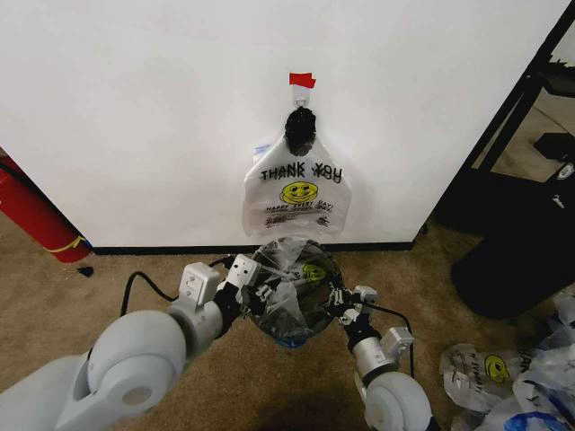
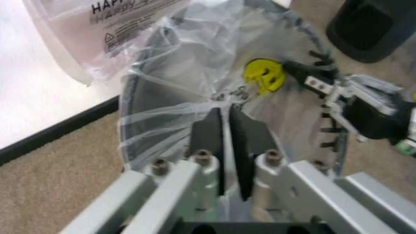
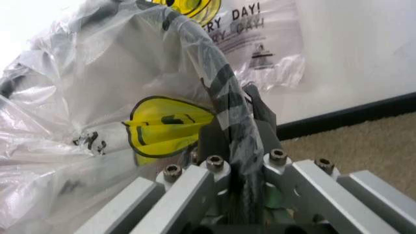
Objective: Pick up the garbage bag from the wall and place it over the trash bin.
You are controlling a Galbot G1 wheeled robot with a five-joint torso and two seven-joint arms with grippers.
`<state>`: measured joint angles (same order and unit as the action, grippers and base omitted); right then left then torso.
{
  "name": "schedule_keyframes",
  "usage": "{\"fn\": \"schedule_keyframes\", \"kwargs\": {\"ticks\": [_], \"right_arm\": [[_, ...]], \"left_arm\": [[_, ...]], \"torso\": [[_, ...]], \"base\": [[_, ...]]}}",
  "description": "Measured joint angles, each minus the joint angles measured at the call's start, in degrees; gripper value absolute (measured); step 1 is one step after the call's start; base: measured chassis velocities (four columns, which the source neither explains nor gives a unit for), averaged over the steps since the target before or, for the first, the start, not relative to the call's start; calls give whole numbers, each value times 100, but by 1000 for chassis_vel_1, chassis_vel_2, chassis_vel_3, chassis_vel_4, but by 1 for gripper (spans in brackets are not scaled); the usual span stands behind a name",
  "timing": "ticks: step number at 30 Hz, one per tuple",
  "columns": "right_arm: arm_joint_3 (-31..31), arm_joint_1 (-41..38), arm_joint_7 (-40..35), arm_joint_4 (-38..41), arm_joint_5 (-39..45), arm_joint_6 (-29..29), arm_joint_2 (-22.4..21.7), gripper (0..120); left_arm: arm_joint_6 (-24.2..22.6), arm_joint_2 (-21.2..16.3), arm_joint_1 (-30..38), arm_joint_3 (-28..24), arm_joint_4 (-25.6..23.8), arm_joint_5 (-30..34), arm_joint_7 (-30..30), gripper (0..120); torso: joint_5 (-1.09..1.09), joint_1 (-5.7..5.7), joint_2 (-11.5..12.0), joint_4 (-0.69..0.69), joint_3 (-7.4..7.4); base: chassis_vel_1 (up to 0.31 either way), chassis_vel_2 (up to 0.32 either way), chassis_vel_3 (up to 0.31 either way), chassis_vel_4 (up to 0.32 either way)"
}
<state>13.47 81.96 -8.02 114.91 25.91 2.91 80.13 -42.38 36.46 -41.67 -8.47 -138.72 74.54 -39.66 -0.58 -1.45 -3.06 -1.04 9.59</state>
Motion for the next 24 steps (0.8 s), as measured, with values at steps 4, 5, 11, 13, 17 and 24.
{"fn": "schedule_keyframes", "kwargs": {"ticks": [4,5,11,13,17,24], "right_arm": [[5,-2,-13,-87,-209,-98,73,0],[5,-2,-15,-99,-242,-114,83,0],[34,-34,-77,-209,-619,-260,293,0],[45,-25,-85,-222,-812,-358,391,0],[43,-1,-67,-229,-959,-445,418,0],[39,4,-46,-211,-1019,-481,363,0]], "left_arm": [[-1,-48,608,-563,211,429,-298,0],[-1,-47,684,-641,228,491,-330,0],[4,260,1566,-1519,522,1128,-632,0],[7,486,1835,-1798,808,1179,-710,0],[63,769,2073,-2071,1284,1107,-714,0],[99,1083,2343,-2428,1940,817,-683,0]], "torso": [[1,0,1,1,0],[1,0,0,1,0],[1,0,1,1,0],[1,0,2,0,1],[0,0,2,1,0],[1,0,2,1,1]], "base": [[0,0,0,0],[0,0,0,0],[0,0,0,0],[0,0,0,0],[0,0,0,0],[0,0,0,0]]}}
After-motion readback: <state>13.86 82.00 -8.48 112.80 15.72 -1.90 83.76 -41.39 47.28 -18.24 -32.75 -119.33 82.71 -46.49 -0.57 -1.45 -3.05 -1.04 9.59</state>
